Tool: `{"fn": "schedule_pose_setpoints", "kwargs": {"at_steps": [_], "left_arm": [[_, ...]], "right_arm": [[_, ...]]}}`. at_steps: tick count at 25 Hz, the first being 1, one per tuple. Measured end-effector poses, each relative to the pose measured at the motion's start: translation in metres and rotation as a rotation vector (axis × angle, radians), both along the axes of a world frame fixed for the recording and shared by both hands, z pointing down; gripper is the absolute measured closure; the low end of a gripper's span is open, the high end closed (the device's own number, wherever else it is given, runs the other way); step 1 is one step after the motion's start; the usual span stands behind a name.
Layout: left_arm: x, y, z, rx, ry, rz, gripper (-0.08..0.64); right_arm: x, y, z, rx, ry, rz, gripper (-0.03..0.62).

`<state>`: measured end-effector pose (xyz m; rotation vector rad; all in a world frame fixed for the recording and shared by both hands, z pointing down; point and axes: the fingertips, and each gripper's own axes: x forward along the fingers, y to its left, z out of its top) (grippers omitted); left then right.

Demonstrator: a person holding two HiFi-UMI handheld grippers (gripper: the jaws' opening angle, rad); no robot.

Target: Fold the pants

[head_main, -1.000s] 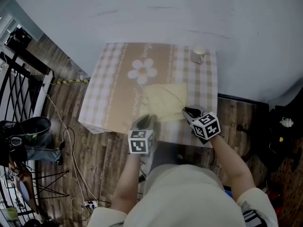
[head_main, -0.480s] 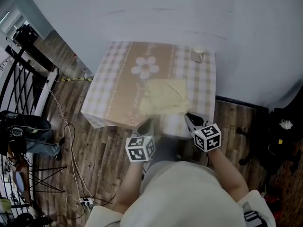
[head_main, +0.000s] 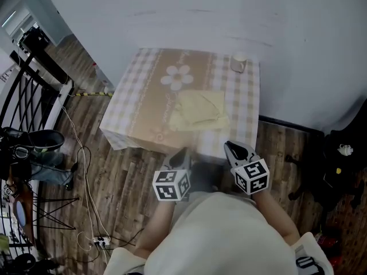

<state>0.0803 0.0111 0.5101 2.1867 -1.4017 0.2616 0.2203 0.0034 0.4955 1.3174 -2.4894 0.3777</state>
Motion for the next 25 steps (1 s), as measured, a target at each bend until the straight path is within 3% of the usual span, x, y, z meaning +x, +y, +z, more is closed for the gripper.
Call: {"fn": "schedule_pose_setpoints", "kwargs": {"at_steps": [12, 25], "left_arm": [[0.006, 0.012, -0.007, 0.014, -0.01, 0.023, 0.545], [0.008, 0.006, -0.01, 0.018, -0.014, 0.027, 0.545]], "right_arm": [[0.001, 0.015, 0.0, -0.01, 0.028, 0.005, 0.592], [0.006, 0.015, 0.0, -0.016, -0.007, 0.018, 0.593]]}}
